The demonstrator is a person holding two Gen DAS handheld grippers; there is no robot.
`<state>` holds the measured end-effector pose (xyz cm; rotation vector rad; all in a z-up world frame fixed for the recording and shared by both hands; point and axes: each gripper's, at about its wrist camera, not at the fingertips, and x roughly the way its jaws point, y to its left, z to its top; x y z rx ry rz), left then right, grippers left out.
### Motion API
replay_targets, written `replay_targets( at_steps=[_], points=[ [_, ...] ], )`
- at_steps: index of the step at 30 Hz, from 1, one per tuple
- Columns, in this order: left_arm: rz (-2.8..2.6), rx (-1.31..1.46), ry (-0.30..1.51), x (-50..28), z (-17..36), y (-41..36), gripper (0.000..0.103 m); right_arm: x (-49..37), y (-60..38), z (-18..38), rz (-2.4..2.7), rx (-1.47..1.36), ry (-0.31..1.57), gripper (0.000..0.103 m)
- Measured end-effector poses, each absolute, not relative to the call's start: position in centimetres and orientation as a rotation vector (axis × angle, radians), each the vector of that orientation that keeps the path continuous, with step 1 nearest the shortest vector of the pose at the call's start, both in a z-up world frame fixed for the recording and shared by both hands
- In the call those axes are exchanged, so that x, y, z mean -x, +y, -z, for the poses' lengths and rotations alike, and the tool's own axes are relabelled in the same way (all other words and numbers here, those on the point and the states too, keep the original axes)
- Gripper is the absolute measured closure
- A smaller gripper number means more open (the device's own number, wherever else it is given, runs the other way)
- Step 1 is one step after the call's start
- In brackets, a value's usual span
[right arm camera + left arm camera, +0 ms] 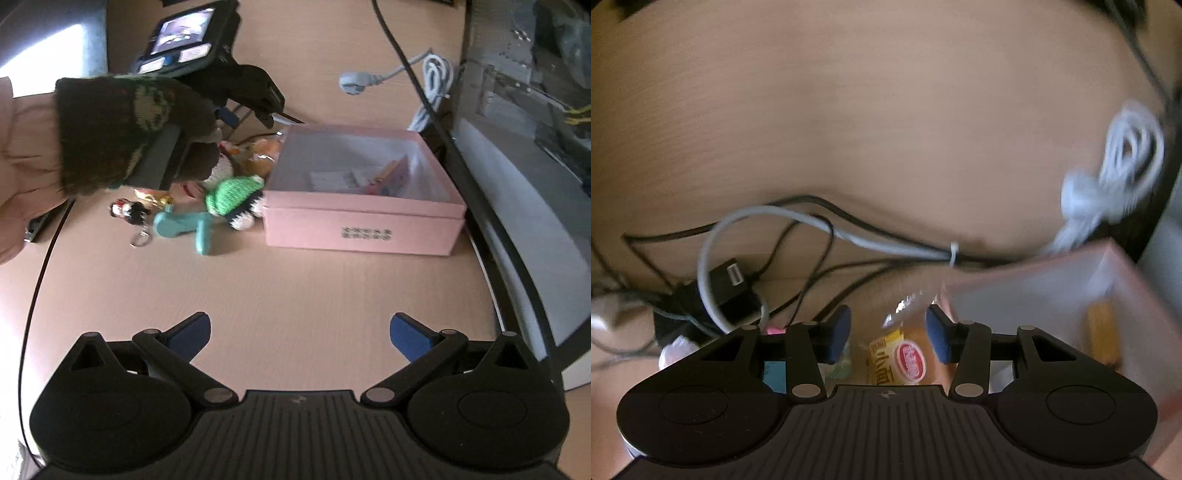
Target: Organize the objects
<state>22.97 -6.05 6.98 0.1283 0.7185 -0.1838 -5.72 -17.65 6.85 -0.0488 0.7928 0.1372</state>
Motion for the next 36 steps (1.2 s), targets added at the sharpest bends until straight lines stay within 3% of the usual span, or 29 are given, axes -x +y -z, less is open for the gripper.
replay_targets(
  at_steps=[13, 24, 36],
  points=[
    [0.171, -0.478, 0.630, -12.3, -3.4, 4.0, 0.055, 4.7, -17.7, -5.2, -0.140, 0.051, 0.811, 0.000],
    [0.095, 0.098, 0.746, -5.0, -7.8, 13.2, 0.053, -0.2, -14.6, -6.8, -0.173, 0.114, 0.741, 0.000],
    [0.188, -0.038, 0.737, -1.1, -7.8, 10.6, 0.049, -0.8, -12.1, -2.8, -0.154, 0.122, 0.863, 0.000]
  ],
)
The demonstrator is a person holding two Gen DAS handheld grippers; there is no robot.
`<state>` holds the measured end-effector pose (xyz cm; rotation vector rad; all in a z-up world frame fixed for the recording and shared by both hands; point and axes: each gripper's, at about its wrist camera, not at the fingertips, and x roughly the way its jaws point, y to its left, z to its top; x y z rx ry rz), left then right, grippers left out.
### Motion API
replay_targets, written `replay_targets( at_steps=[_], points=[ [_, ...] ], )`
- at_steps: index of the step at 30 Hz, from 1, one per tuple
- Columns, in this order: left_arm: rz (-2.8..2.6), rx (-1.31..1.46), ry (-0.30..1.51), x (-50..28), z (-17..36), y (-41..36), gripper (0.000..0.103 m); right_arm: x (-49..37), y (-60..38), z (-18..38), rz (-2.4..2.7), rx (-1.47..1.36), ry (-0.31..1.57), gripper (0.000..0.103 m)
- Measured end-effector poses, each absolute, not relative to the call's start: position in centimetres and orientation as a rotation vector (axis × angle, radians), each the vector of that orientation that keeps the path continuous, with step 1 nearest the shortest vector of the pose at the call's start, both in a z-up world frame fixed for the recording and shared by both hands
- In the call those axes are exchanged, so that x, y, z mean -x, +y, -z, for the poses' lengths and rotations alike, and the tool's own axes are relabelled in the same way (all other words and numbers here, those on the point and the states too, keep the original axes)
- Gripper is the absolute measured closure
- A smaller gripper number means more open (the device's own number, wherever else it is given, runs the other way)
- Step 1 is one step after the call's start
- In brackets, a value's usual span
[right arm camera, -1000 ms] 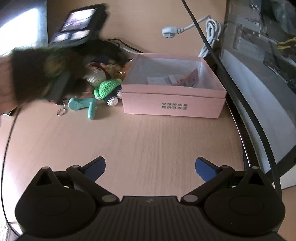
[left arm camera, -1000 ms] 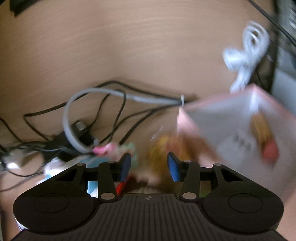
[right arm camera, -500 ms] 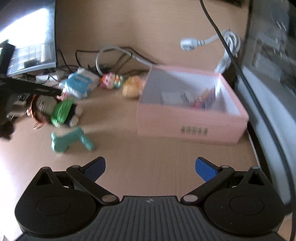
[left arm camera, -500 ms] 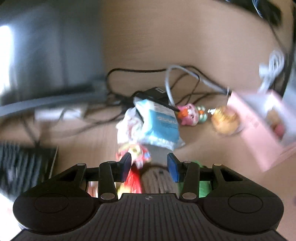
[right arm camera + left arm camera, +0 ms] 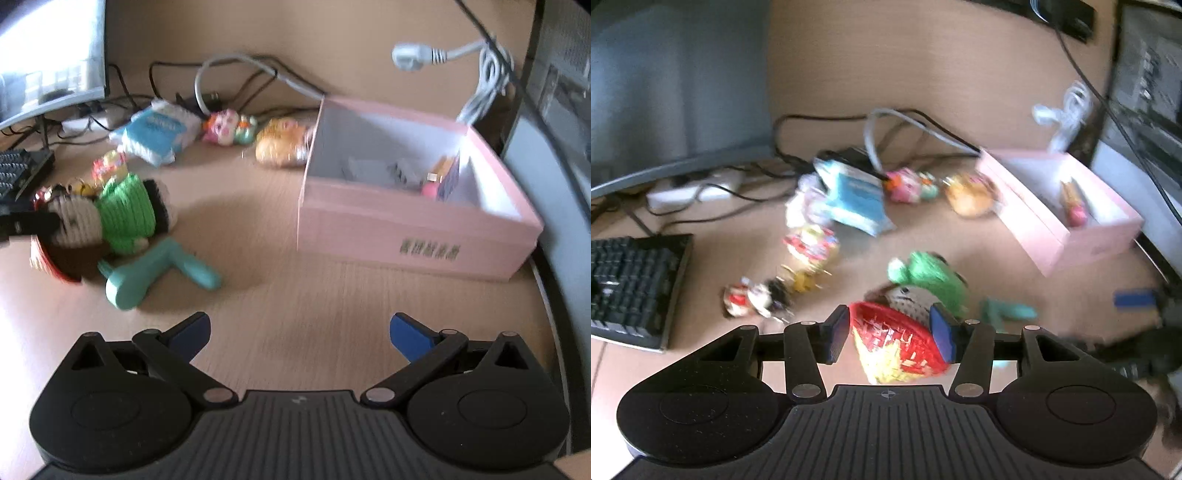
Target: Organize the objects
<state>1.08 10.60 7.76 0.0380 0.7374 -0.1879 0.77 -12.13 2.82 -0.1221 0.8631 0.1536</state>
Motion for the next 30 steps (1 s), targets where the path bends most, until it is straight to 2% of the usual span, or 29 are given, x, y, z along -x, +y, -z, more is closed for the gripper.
replay_targets(
  at_steps=[6, 11, 12, 15, 17, 19, 23, 25, 26, 30],
  points=[
    [0.074, 0.047, 0.668, -3.0, -9.6, 15.1, 0.052, -0.7, -12.0, -1.9, -0.121, 0.042, 0.901, 0.000],
    [0.192, 0.156, 0.666, -3.2, -10.9, 16.5, 0.053, -2.3, -11.5, -2.6, -0.134, 0.039, 0.990, 0.000],
    [0.212, 0.150, 0.668, -3.0, -11.0, 16.5, 0.053, -2.8, -11.2, -3.2, -0.189, 0.036, 1.000, 0.005],
    [0.238, 0.155, 0.677, -1.9, -10.9, 17.3, 0.053, -3.3, -8.5, -7.1, -0.228, 0.179, 0.797, 0.011],
    [0.250, 0.183, 0.694, -1.2, -10.4, 18.1, 0.053, -5.4, -5.9, -8.8, -0.224, 0.303, 0.696, 0.024],
    [0.253, 0.173, 0.707, -0.2, -9.8, 18.7, 0.053, -9.9, -3.9, -9.1, -0.176, 0.340, 0.698, 0.048],
    [0.242, 0.149, 0.740, 1.7, -9.0, 20.1, 0.053, -18.8, -1.4, -7.1, -0.090, 0.388, 0.743, 0.054],
    [0.237, 0.144, 0.748, 2.5, -8.7, 21.0, 0.053, -21.6, -0.6, -5.8, -0.064, 0.415, 0.776, 0.068],
    [0.237, 0.145, 0.752, 2.8, -8.5, 21.4, 0.053, -22.5, -0.6, -5.4, -0.063, 0.393, 0.810, 0.070],
    [0.255, 0.144, 0.776, 3.4, -7.1, 22.3, 0.053, -21.7, 0.3, -4.7, -0.057, 0.345, 0.830, 0.067]
  ],
)
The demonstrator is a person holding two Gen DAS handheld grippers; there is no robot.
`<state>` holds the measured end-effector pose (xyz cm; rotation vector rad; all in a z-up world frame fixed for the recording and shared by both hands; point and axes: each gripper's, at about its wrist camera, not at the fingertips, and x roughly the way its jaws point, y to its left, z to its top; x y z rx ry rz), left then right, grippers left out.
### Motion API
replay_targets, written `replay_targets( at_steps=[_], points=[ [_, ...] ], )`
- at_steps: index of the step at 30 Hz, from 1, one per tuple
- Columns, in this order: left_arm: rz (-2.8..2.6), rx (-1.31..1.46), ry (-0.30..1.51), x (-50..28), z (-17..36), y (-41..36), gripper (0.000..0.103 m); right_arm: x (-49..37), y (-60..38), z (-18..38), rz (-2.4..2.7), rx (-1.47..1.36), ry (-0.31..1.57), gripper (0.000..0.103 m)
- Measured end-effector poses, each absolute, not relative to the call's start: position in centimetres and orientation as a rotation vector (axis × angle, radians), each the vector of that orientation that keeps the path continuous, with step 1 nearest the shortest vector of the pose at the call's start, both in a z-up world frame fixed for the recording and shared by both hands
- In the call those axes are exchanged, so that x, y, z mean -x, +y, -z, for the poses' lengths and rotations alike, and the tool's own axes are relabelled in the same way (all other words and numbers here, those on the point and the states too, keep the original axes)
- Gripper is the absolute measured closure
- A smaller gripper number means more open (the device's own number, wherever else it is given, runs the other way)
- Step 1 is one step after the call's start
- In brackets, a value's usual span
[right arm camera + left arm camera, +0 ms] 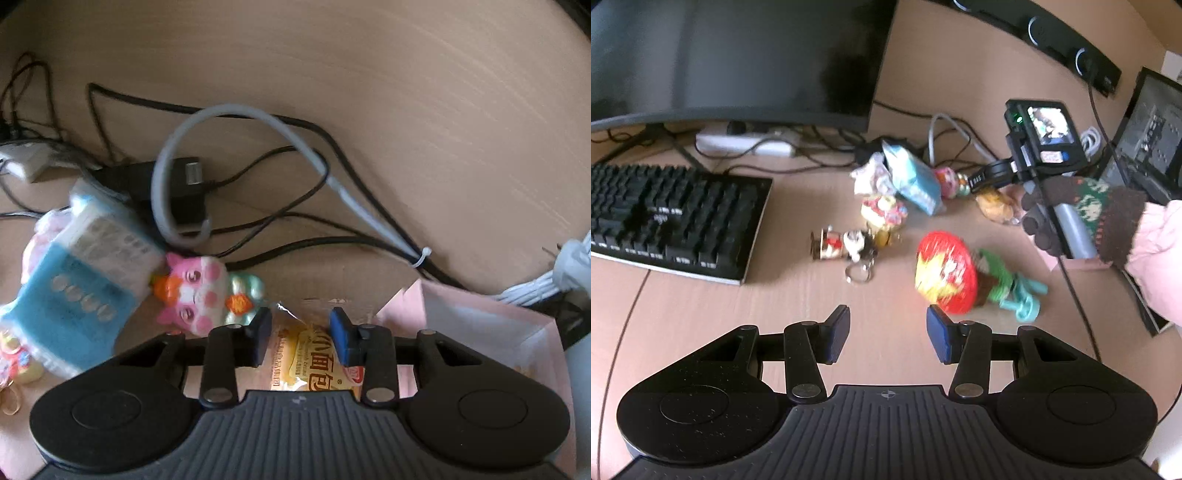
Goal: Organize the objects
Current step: 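Grasp the crochet doll with the left tool while the right tool grasps the yellow bread bag, then carry the doll toward the pink box with the left tool while the right tool holds the bread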
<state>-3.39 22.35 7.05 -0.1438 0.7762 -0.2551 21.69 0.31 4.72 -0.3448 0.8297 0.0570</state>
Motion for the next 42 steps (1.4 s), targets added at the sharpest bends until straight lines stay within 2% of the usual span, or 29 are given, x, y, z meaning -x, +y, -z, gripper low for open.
replay_targets(
  at_steps=[6, 12, 14, 16, 22, 26, 28, 30, 32, 35, 42],
  points=[
    [0.355, 0.115, 0.814, 3.3, -5.7, 20.5, 0.053, -13.6, 0.6, -5.2, -0.182, 0.302, 0.829, 0.066],
    [0.478, 0.152, 0.851, 2.1, -5.7, 16.9, 0.053, -4.8, -4.1, -7.4, -0.198, 0.175, 0.894, 0.065],
    [0.473, 0.201, 0.873, 0.3, -5.4, 15.4, 0.053, -2.5, -5.5, -8.2, -0.167, 0.168, 0.895, 0.058],
    [0.431, 0.246, 0.898, -2.1, -4.8, 14.2, 0.053, -0.6, -7.0, -8.8, -0.132, 0.167, 0.890, 0.042],
    [0.252, 0.294, 0.898, -7.5, -4.4, 11.8, 0.052, 3.0, -8.7, -9.2, -0.154, 0.196, 0.820, 0.017],
    [0.210, 0.280, 0.917, -9.9, -4.2, 9.8, 0.051, 3.1, -8.9, -7.5, -0.158, 0.146, 0.878, 0.017],
    [0.190, 0.253, 0.910, -11.1, -3.6, 8.8, 0.041, 3.6, -8.6, -7.1, -0.169, 0.155, 0.864, 0.017],
    [0.171, 0.246, 0.913, -12.3, -3.2, 8.0, 0.038, 3.6, -8.5, -6.8, -0.189, 0.135, 0.875, 0.017],
    [0.160, 0.226, 0.921, -13.3, -2.8, 7.2, 0.042, 3.8, -8.5, -6.6, -0.204, 0.133, 0.875, 0.017],
    [0.169, 0.196, 0.914, -14.4, -2.3, 6.2, 0.042, 3.3, -9.0, -6.3, -0.224, 0.109, 0.875, 0.017],
    [0.193, 0.228, 0.953, -14.1, -3.3, 7.7, 0.059, -0.1, -10.2, -5.8, -0.242, -0.004, 0.864, 0.017]
  ],
)
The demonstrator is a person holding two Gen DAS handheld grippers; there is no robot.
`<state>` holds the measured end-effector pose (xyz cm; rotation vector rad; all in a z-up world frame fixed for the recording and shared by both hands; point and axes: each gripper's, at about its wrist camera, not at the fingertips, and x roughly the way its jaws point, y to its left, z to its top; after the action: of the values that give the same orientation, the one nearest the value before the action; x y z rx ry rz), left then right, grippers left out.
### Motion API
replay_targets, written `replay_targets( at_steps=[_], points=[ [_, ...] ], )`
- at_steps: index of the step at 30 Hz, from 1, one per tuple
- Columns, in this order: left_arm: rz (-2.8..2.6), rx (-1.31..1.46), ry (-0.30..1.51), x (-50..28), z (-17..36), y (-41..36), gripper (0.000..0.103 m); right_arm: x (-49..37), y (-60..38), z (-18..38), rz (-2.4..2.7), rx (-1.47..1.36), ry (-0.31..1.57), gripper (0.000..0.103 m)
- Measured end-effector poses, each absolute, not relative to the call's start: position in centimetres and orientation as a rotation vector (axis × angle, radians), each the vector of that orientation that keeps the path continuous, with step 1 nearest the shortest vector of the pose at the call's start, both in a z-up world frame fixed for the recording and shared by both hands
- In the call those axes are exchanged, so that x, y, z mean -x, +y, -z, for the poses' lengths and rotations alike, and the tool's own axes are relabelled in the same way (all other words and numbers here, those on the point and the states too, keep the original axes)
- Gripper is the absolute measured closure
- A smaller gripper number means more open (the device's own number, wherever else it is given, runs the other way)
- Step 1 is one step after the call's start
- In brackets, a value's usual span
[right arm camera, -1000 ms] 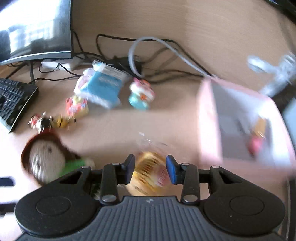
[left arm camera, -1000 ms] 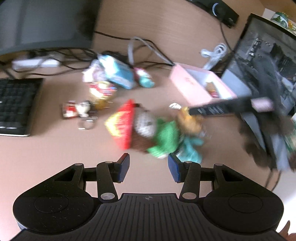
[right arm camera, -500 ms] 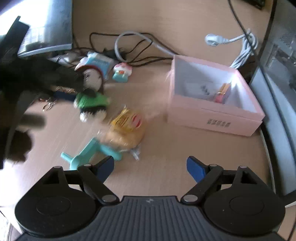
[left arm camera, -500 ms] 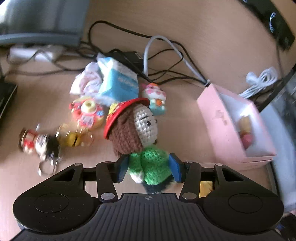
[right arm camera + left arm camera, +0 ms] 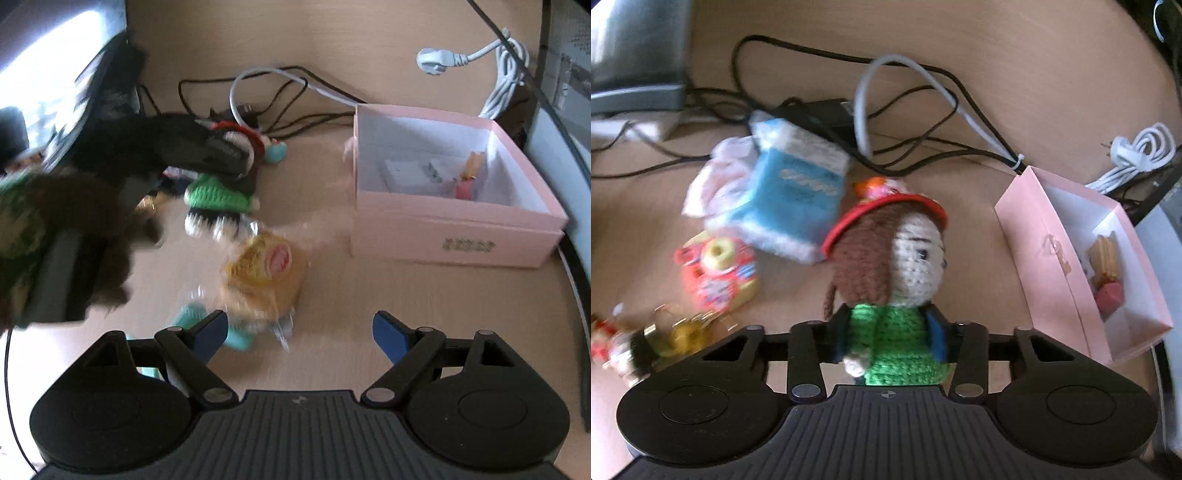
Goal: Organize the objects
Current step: 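Carry the doll toward the pink box with the left tool while the right tool holds the bread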
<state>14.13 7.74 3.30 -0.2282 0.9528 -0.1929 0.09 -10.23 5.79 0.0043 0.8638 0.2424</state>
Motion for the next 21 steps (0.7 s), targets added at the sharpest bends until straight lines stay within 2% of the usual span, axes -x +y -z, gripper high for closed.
replay_targets(
  at_steps=[3, 5, 6, 9, 13, 21],
  points=[
    [0.191, 0.226, 0.951, -10.9, -4.5, 10.5, 0.059, -2.4, -9.6, -4.9, -0.258, -0.052, 0.876, 0.017],
    [0.188, 0.226, 0.951, -8.9, -5.1, 12.1, 0.059, -4.0, -9.0, -4.1, -0.277, -0.095, 0.903, 0.020],
    [0.186, 0.231, 0.956, -7.5, -5.4, 13.1, 0.059, -4.7, -8.5, -3.8, -0.286, -0.092, 0.916, 0.032],
    [0.187, 0.261, 0.979, -4.8, -5.6, 15.4, 0.060, -5.4, -6.4, -3.6, -0.310, -0.001, 0.920, 0.048],
    [0.228, 0.241, 0.985, -1.9, -6.2, 16.8, 0.060, -4.6, -5.6, -5.1, -0.322, 0.065, 0.915, 0.060],
    [0.381, 0.245, 0.949, -1.2, -8.1, 15.2, 0.060, 1.1, -9.8, -9.8, -0.260, 0.007, 0.893, 0.062]
  ],
)
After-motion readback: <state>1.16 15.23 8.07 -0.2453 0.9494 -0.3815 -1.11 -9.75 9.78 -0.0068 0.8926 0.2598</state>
